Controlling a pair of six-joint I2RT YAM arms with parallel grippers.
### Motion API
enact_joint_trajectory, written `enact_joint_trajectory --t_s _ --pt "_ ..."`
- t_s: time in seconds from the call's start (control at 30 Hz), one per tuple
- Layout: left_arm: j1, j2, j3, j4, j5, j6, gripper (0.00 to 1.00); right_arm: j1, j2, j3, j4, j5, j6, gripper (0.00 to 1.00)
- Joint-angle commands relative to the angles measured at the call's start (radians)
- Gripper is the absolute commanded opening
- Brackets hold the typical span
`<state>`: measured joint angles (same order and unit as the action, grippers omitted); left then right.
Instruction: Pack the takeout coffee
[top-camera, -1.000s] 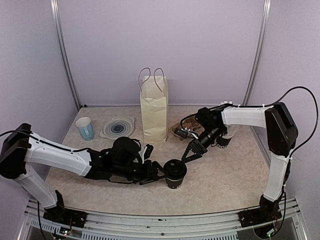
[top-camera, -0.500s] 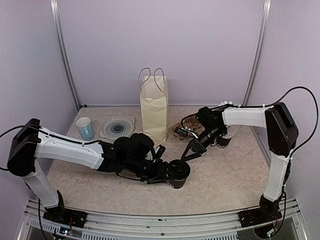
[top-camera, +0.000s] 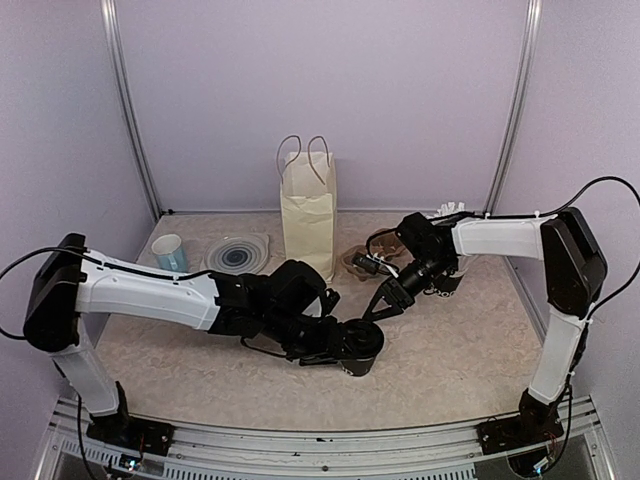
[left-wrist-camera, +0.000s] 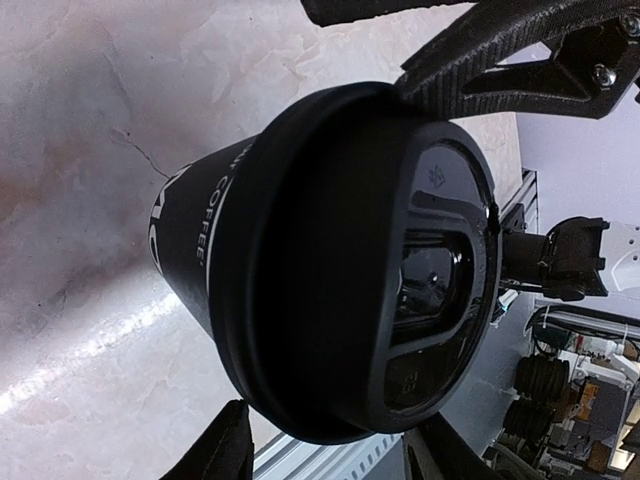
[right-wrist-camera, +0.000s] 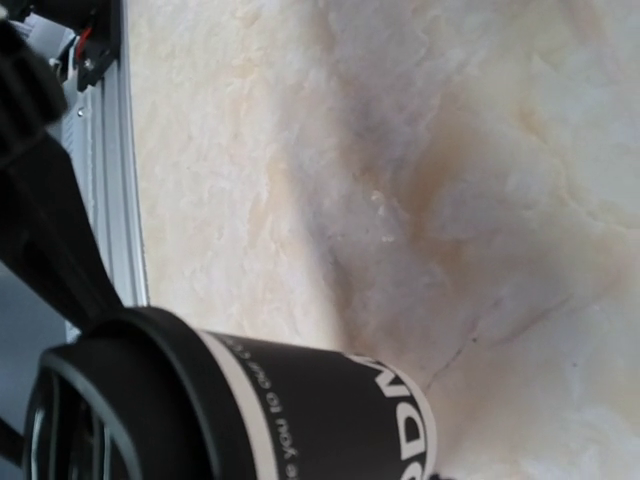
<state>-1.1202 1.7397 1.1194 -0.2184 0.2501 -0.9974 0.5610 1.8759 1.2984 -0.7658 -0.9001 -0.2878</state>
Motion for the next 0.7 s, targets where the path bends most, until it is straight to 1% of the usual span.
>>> enact_joint_trajectory --t_s 0.0,0.1,0.13,0.33,0.5,0.67 --pt "0.052 0.090 -0.024 -0.301 -0.229 0.027 0.49 0.018 0.041 -0.048 -0.074 0.228 -0.008 0.44" --pt "0.047 0.090 0.029 -0.341 -0.247 0.068 0.49 -0.005 0.018 -0.010 -0.082 0.197 -0.015 0.43" --pt "0.047 0.087 0.043 -0.356 -0.280 0.076 0.49 -0.013 0.004 -0.001 -0.084 0.187 -0.018 0.43" --pt "0.053 0.024 0.057 -0.390 -0.341 0.089 0.49 -0.023 -0.055 -0.004 -0.111 0.161 -0.055 0.44" --pt "0.043 -0.031 0.063 -0.315 -0.362 0.130 0.51 -0.023 -0.082 -0.015 -0.099 0.121 -0.054 0.44" --pt "0.028 -0.067 0.098 -0.271 -0.381 0.157 0.53 -0.026 -0.105 0.020 -0.119 0.075 -0.064 0.45"
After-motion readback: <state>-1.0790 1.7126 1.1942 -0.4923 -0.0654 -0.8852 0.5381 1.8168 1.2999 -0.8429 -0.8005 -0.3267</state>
